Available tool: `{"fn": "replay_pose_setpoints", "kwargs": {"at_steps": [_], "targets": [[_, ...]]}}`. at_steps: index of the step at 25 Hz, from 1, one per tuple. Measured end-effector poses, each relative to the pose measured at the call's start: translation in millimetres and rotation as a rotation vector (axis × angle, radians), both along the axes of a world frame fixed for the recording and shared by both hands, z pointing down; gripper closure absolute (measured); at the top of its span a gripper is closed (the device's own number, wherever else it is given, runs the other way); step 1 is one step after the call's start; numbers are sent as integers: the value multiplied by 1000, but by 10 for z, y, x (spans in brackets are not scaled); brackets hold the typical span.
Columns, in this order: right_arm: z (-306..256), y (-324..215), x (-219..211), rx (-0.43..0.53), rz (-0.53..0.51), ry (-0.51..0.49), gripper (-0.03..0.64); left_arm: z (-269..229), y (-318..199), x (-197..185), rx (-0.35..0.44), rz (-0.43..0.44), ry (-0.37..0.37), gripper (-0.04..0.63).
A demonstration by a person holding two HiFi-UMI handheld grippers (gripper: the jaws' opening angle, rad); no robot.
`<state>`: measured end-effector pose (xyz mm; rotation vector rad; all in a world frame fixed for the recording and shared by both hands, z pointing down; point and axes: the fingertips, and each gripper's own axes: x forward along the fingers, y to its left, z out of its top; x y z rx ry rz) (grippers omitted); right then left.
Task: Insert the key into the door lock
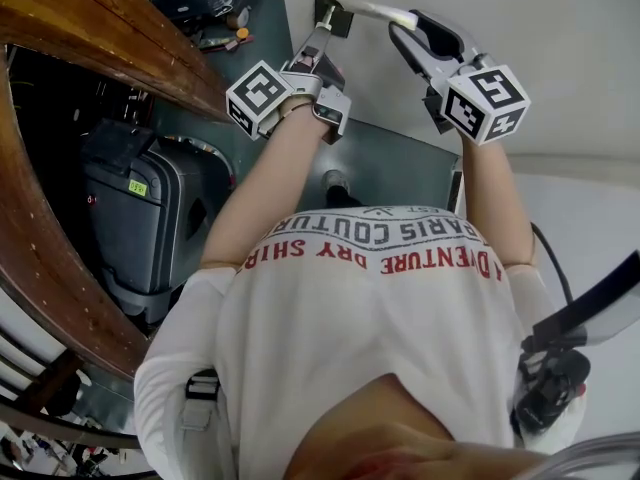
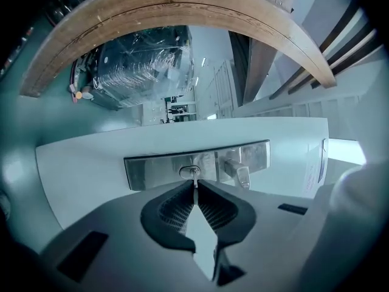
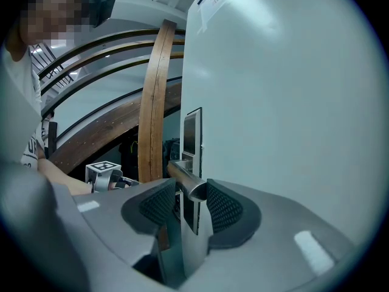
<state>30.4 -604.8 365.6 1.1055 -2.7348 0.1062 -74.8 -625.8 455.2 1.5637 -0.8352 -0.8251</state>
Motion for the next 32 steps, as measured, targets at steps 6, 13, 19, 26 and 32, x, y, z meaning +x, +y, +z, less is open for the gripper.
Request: {"fn": "replay_pose_setpoints", "kwargs": {"at_steps": [6,13,19,26,32], "targets": [[14,1,-4,1,0,-1,465,11,-8,33,-19,-33,13,573],[22,7,-19,5,-14,7,466,3,-142,77,-44,-89,28,573],[12,31,-44,18,-26,21,469,-14,-255,93,-42,-113,48,572],[-13,5,-38,13,-15,35,469,-58,-283,112,-4,-99,45,573],[-71,52,153,4,83,15,468,-153,-125,63,113,2,-197,506]]}}
